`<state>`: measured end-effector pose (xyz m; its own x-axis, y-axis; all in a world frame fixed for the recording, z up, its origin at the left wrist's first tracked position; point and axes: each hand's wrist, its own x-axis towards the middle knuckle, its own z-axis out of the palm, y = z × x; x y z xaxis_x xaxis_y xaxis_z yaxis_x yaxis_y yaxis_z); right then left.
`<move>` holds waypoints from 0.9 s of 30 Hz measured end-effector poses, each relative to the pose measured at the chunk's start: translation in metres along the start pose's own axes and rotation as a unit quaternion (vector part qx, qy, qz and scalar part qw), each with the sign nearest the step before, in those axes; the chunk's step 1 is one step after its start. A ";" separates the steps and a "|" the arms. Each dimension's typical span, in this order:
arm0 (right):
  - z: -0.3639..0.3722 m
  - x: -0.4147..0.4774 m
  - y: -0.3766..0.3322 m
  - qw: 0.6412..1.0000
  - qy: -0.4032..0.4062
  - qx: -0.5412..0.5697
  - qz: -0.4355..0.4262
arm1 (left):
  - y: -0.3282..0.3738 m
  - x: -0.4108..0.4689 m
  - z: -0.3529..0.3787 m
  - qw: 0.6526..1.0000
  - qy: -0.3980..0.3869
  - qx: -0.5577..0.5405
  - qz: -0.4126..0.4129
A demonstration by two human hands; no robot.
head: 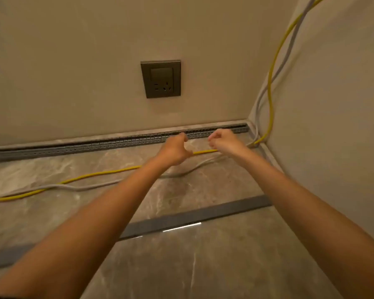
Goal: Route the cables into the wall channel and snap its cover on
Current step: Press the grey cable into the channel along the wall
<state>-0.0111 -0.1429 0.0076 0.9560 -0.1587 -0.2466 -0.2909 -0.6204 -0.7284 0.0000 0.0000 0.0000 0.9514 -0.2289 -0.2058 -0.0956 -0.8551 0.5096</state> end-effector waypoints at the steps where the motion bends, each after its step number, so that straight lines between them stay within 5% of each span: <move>1: 0.001 0.002 0.007 1.000 -0.001 -0.028 0.002 | 0.002 0.000 0.005 0.999 -0.027 0.020 -0.004; 10: -0.017 0.032 0.058 0.973 0.025 -0.229 -0.010 | -0.001 0.025 0.038 0.984 -0.023 0.177 0.019; 17: -0.040 0.052 0.060 0.953 0.019 -0.301 -0.024 | -0.002 0.044 0.029 0.994 0.083 0.067 0.011; 24: -0.061 0.067 0.038 0.840 -0.096 -0.528 0.083 | 0.004 0.060 0.016 0.978 0.208 -0.022 -0.009; 27: -0.059 0.075 0.036 0.823 -0.098 -0.558 0.043 | 0.003 0.065 0.013 0.974 0.223 -0.032 -0.017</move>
<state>0.0521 -0.2224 0.0012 0.8777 -0.1805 -0.4439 -0.0374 -0.9493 0.3120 0.0574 -0.0234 -0.0225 0.9875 0.0362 0.1533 -0.0573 -0.8241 0.5636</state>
